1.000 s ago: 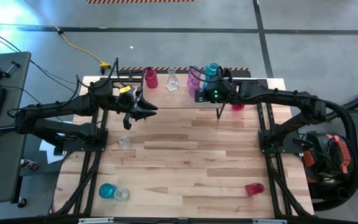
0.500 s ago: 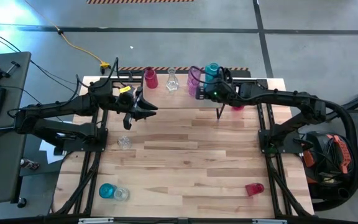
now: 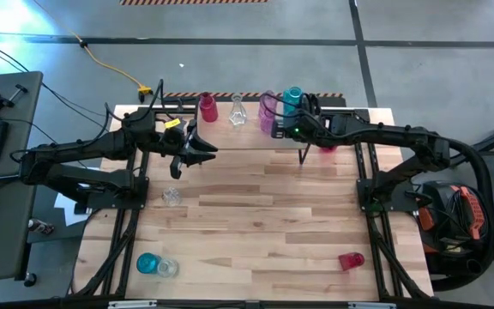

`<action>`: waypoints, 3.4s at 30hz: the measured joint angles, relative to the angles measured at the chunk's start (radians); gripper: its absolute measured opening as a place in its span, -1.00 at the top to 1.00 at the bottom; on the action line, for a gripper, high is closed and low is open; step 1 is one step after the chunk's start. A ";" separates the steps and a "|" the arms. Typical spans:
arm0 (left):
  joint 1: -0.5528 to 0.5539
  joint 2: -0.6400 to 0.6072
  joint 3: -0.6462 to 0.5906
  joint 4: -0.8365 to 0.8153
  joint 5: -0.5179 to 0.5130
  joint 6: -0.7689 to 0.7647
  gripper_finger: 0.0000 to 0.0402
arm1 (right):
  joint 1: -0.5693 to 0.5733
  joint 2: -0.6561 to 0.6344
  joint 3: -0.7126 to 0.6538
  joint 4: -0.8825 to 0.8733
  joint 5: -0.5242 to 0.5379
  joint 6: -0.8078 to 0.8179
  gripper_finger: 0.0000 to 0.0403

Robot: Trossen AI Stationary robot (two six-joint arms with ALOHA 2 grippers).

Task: Sort vases onto shelf
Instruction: Put the right blue vase on the shelf aligned with the other blue vase, then put the top transparent vase on the shelf aligned with the other transparent vase

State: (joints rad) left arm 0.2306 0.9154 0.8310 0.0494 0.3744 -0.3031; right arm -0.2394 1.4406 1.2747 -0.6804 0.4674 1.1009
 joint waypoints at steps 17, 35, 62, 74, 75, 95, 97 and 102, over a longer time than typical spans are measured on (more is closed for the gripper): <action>0.001 0.000 0.000 -0.008 0.000 -0.006 0.48 | 0.037 -0.158 0.109 0.070 -0.113 -0.243 1.00; 0.001 0.048 0.000 -0.001 0.000 -0.022 0.48 | 0.037 -0.481 0.121 -0.213 -0.068 -0.406 1.00; -0.027 0.164 0.000 -0.537 0.081 -0.248 0.48 | 0.037 -0.630 0.120 -0.456 0.057 -0.455 1.00; -0.149 0.177 0.000 -0.742 0.068 -0.422 0.48 | 0.037 -0.628 0.117 -0.468 0.104 -0.428 1.00; -0.155 0.177 0.000 -0.777 0.068 -0.415 0.48 | 0.036 -0.628 0.117 -0.468 0.109 -0.426 1.00; -0.175 0.172 0.000 -1.252 -0.094 -0.365 0.48 | 0.037 -0.582 0.117 -0.526 0.087 -0.268 1.00; -0.175 0.165 0.000 -1.258 -0.141 -0.366 0.48 | 0.037 -0.570 0.117 -0.540 0.077 -0.245 1.00; -0.175 0.162 0.000 -1.258 -0.236 -0.366 0.48 | 0.037 -0.542 0.117 -0.559 0.065 -0.219 1.00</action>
State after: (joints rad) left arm 0.0559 1.0778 0.8307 -1.2087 0.1385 -0.6689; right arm -0.2024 0.8988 1.3918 -1.2392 0.5325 0.8823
